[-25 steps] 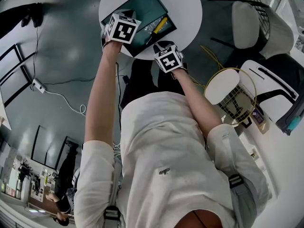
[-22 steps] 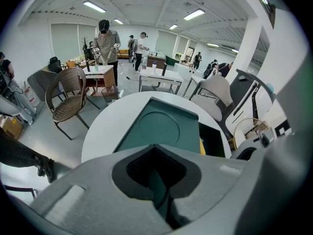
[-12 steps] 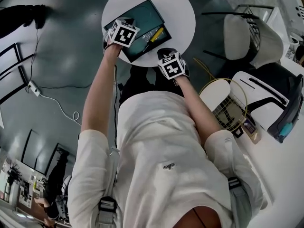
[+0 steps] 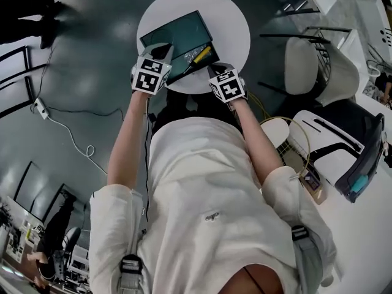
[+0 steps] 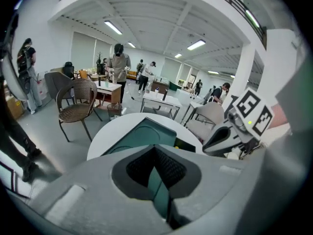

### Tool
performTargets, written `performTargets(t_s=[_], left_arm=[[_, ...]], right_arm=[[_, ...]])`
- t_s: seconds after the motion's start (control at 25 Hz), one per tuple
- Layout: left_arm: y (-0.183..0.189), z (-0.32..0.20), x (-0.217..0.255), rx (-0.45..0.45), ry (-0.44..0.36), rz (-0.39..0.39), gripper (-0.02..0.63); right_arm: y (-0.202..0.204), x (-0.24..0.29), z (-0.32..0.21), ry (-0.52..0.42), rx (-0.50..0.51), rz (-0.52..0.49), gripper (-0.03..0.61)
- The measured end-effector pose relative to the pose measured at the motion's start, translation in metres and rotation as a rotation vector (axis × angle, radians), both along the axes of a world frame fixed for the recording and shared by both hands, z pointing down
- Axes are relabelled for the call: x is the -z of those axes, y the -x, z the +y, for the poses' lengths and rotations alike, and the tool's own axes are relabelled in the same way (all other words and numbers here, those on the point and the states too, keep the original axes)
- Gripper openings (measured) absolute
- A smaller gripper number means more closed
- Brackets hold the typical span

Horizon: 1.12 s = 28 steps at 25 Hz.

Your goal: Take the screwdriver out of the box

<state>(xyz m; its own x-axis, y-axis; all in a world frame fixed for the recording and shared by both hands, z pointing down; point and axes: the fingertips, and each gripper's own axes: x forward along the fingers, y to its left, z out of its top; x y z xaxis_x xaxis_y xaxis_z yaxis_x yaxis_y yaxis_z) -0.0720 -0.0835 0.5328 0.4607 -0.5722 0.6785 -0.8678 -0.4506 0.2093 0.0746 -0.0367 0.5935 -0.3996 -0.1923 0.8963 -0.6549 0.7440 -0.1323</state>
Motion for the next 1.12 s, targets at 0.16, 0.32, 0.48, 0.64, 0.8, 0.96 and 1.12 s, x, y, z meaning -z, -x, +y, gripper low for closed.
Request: performTargets(t_s=[0.16, 0.32, 0.48, 0.64, 0.8, 0.96, 1.12], left_arm=[[0.006, 0.035, 0.027, 0.138, -0.019, 0.099, 0.009], [0.014, 0.065, 0.048, 0.258, -0.034, 0.157, 0.009], [0.014, 0.091, 0.061, 0.324, -0.034, 0.186, 0.009], [0.004, 0.118, 0.059, 0.362, -0.004, 0.208, 0.009], [-0.003, 0.132, 0.057, 0.385, 0.006, 0.213, 0.009], [-0.001, 0.135, 0.058, 0.434, 0.008, 0.206, 0.009], [-0.001, 0.14, 0.056, 0.485, 0.013, 0.202, 0.009]], right_arm=[[0.005, 0.004, -0.011, -0.021, 0.126, 0.005, 0.011], [0.016, 0.004, -0.011, -0.037, 0.323, 0.028, 0.011], [0.031, -0.001, -0.01, -0.055, 0.553, 0.076, 0.014], [0.039, -0.011, -0.009, -0.043, 0.724, 0.118, 0.02], [0.047, -0.02, -0.012, -0.039, 0.844, 0.141, 0.032], [0.047, -0.03, -0.012, -0.042, 0.994, 0.19, 0.043], [0.045, -0.043, -0.007, -0.038, 1.14, 0.237, 0.051]])
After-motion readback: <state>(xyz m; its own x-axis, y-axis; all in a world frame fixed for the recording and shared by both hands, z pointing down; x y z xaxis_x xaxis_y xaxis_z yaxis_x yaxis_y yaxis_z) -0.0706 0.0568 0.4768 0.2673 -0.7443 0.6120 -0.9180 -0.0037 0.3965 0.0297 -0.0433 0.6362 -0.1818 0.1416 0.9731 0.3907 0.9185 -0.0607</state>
